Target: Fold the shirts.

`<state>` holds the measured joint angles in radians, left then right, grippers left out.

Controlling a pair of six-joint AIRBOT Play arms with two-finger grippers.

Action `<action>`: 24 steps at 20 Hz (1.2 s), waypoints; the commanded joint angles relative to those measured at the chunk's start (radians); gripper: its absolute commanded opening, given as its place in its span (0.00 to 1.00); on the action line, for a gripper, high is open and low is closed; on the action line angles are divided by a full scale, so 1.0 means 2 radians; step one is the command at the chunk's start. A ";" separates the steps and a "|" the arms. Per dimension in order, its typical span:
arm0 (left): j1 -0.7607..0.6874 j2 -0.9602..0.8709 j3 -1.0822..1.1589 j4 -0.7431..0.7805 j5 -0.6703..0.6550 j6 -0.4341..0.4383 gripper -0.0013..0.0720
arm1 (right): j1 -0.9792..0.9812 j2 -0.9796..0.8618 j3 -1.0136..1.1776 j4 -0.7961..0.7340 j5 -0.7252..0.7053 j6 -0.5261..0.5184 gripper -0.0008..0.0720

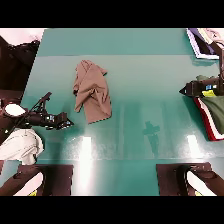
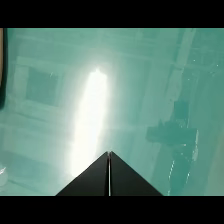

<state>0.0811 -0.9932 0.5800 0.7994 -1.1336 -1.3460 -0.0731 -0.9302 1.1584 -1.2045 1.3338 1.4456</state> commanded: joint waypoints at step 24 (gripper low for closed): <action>-0.001 -0.227 0.290 -0.002 0.157 0.082 0.70 | 0.001 0.000 0.000 0.031 -0.039 0.000 0.05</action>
<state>0.0788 -1.3018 1.1034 0.7998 -0.8188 -1.1831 -0.0723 -0.9302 1.1584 -1.1439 1.2533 1.4460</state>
